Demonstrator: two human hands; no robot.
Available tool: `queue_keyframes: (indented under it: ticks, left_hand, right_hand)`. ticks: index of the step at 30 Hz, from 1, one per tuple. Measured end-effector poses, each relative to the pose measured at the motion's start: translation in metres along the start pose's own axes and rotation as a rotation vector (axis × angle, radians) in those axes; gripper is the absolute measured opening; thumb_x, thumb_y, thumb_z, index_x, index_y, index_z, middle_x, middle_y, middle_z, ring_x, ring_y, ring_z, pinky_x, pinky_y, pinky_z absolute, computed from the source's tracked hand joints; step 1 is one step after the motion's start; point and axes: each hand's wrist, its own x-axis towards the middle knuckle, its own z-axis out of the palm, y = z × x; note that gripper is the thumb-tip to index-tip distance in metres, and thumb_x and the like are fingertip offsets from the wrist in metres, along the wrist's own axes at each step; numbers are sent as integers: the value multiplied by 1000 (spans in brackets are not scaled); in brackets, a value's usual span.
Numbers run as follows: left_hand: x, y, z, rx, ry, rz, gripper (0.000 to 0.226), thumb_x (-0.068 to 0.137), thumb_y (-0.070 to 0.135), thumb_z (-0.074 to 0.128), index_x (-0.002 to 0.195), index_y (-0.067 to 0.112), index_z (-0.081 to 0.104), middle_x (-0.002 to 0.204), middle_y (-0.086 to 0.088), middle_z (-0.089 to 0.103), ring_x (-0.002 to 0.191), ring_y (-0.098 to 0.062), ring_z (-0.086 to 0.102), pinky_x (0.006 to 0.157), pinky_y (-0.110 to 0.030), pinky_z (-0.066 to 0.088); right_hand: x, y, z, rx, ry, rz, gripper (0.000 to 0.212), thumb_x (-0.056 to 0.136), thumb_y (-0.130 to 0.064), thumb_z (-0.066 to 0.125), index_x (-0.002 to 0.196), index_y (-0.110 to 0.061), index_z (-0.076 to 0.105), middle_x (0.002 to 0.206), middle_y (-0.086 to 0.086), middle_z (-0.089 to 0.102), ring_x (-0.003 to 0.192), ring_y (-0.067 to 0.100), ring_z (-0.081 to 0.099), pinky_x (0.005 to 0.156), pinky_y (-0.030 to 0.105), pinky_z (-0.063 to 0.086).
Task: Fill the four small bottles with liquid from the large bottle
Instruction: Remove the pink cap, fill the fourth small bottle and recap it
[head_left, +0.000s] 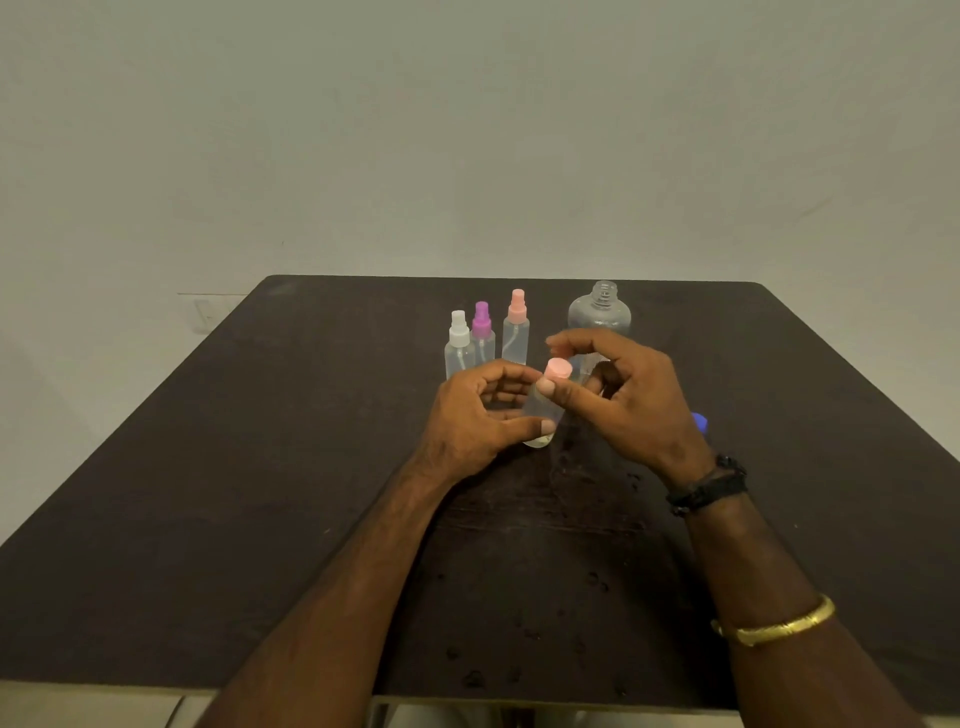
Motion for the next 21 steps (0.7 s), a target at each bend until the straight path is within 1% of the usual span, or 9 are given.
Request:
queue_keyframes:
  ticks: [2, 5, 8, 11, 13, 16, 17, 19, 21]
  left_hand:
    - [0, -1, 0, -12, 2, -3, 50, 72, 15, 91, 118, 15, 70, 111, 3, 75, 103, -9, 72, 88, -27, 60]
    - [-1, -1, 0, -26, -12, 2, 58, 75, 13, 89, 128, 10, 67, 118, 0, 74, 108, -12, 72, 92, -34, 60]
    - [-2, -2, 1, -24, -27, 11, 54, 77, 11, 87, 127, 8, 68, 118, -2, 74, 108, -15, 72, 93, -40, 60]
    - [-2, -4, 2, -6, -11, 3, 52, 76, 12, 88, 125, 9, 70, 117, -3, 75, 106, -17, 73, 90, -42, 62]
    - [-3, -4, 2, 12, 2, 0, 53, 75, 14, 89, 125, 9, 70, 116, -2, 75, 105, -16, 73, 89, -41, 62]
    - [-3, -4, 1, 30, 10, -3, 52, 75, 15, 89, 124, 10, 70, 114, 0, 75, 104, -14, 73, 89, -40, 62]
    - [-4, -3, 0, 30, 10, -9, 51, 75, 14, 89, 123, 10, 71, 114, 0, 75, 104, -14, 73, 89, -40, 62]
    - [-4, -3, -2, 34, 10, -20, 50, 75, 12, 89, 121, 12, 71, 114, 1, 75, 104, -14, 72, 89, -39, 62]
    - [-3, -3, -7, 56, 25, -25, 50, 75, 13, 89, 121, 13, 70, 114, 2, 74, 105, -13, 72, 90, -37, 62]
  right_hand:
    - [0, 1, -1, 43, -60, 1, 36, 93, -28, 76, 127, -17, 70, 114, -8, 75, 59, 16, 68, 61, 32, 61]
    - [0, 3, 0, 57, -104, -2, 32, 96, -18, 72, 128, -13, 71, 101, 1, 78, 61, 14, 73, 68, 30, 63]
    - [0, 5, 2, 58, -75, 2, 28, 95, -18, 73, 122, -12, 73, 95, 4, 79, 55, 15, 71, 63, 24, 60]
    - [0, 4, 4, 65, -34, 23, 24, 93, -16, 75, 117, -11, 75, 99, -3, 78, 51, 15, 68, 57, 22, 57]
    - [-1, 3, 8, 43, -6, 29, 23, 92, -17, 76, 115, -12, 76, 99, -5, 78, 54, 9, 68, 58, 20, 56]
    - [-2, 4, 12, 6, 21, 44, 24, 91, -18, 77, 115, -14, 77, 101, -6, 78, 65, -5, 67, 65, 13, 53]
    - [-2, 3, 13, 3, 21, 43, 26, 91, -19, 77, 117, -14, 76, 102, -6, 78, 65, -5, 67, 64, 13, 54]
    - [-3, 1, 15, 14, 14, 36, 33, 90, -22, 78, 121, -14, 74, 104, -4, 78, 58, 3, 68, 61, 17, 57]
    - [-3, -2, 16, 36, 36, 26, 40, 87, -26, 80, 125, -15, 73, 105, -7, 78, 55, 9, 69, 61, 18, 58]
